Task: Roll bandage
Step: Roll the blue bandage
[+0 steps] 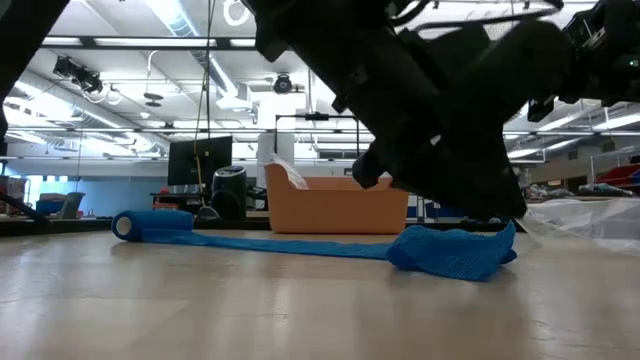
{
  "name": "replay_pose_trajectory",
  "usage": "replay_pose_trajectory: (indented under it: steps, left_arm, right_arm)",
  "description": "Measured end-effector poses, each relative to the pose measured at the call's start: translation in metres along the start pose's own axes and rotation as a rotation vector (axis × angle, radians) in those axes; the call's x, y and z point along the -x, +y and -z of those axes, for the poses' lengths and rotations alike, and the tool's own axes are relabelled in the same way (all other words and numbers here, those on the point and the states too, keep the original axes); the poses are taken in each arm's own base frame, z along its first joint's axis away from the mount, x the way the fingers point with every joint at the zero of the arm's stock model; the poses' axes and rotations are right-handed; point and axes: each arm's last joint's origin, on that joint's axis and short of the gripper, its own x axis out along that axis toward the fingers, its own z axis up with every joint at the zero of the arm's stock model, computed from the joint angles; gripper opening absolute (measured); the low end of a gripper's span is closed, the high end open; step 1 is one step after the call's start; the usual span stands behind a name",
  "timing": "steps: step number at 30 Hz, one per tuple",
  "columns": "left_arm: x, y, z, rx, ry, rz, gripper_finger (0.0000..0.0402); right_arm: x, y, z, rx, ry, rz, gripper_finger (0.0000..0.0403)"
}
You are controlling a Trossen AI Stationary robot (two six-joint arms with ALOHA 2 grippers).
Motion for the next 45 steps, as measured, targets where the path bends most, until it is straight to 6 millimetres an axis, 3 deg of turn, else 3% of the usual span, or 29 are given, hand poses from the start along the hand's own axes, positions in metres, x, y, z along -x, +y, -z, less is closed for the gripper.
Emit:
replay_pose_trajectory:
  steps: [15,20,26,30,37,45]
  left_arm:
    - [-0.004,-0.006,0.001,-0.001,0.018,0.033,0.014]
    - [-0.004,-0.005,0.002,-0.006,0.03,0.027,0.0101]
    - [-0.003,-0.005,0.003,-0.03,0.04,0.019,0.0017]
    - [-0.003,-0.006,0.001,-0.031,0.035,0.041,0.0007]
    - [0.004,-0.016,-0.022,-0.049,-0.042,0.11,0.0003]
    - [0.019,-0.024,-0.042,-0.19,-0.009,0.135,0.0002]
  right_arm:
    - [0.0,0.0,0.0,0.0,0.001,0.0,0.001]
    - [0.0,0.0,0.0,0.0,0.001,0.0,0.001]
    - [0.0,0.0,0.0,0.001,0.001,0.0,0.001]
    - [0.0,0.0,0.0,0.001,0.0,0.0,0.001]
    - [0.0,0.0,0.0,0.001,0.0,0.0,0.001]
    - [0.0,0.001,-0.004,0.001,-0.041,-0.006,0.001]
